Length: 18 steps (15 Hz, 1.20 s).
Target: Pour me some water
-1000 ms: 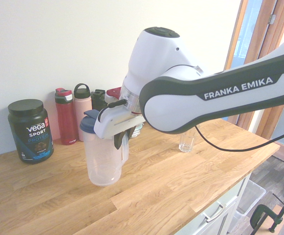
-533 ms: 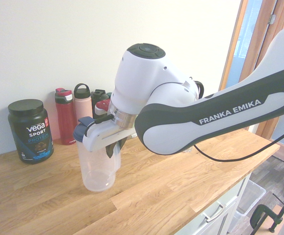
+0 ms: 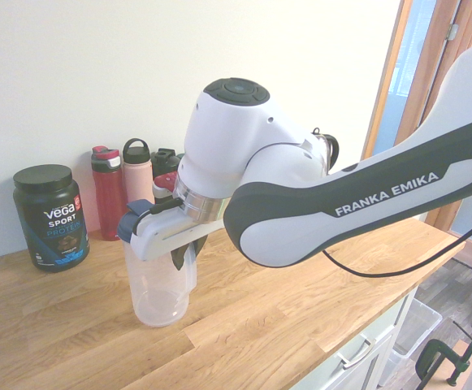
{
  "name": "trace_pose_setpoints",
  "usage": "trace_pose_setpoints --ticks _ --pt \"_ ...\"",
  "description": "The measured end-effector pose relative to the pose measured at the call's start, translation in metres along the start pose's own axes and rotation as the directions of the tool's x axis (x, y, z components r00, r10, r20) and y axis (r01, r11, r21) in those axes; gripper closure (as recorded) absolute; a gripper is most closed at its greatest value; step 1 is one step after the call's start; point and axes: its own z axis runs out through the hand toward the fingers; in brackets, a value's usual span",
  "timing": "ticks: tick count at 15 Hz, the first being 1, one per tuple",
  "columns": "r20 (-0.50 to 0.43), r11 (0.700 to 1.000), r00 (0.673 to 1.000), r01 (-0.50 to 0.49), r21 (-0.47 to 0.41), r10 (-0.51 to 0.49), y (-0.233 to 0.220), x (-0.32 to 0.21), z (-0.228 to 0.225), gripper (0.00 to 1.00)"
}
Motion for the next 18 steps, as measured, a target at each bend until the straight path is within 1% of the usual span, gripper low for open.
trace_pose_setpoints --ticks 10,12,15,18 --pt "0.021 1.000 1.000 0.002 0.013 -0.002 0.003 -0.008 -0.008 0.00" --pt "0.033 1.000 0.999 -0.011 0.018 0.011 0.007 -0.011 -0.016 0.00" --pt "0.076 1.000 0.997 -0.024 0.015 0.023 0.015 -0.012 -0.037 0.00" --pt "0.129 0.999 0.991 -0.036 -0.016 0.038 0.038 0.006 -0.063 0.00"
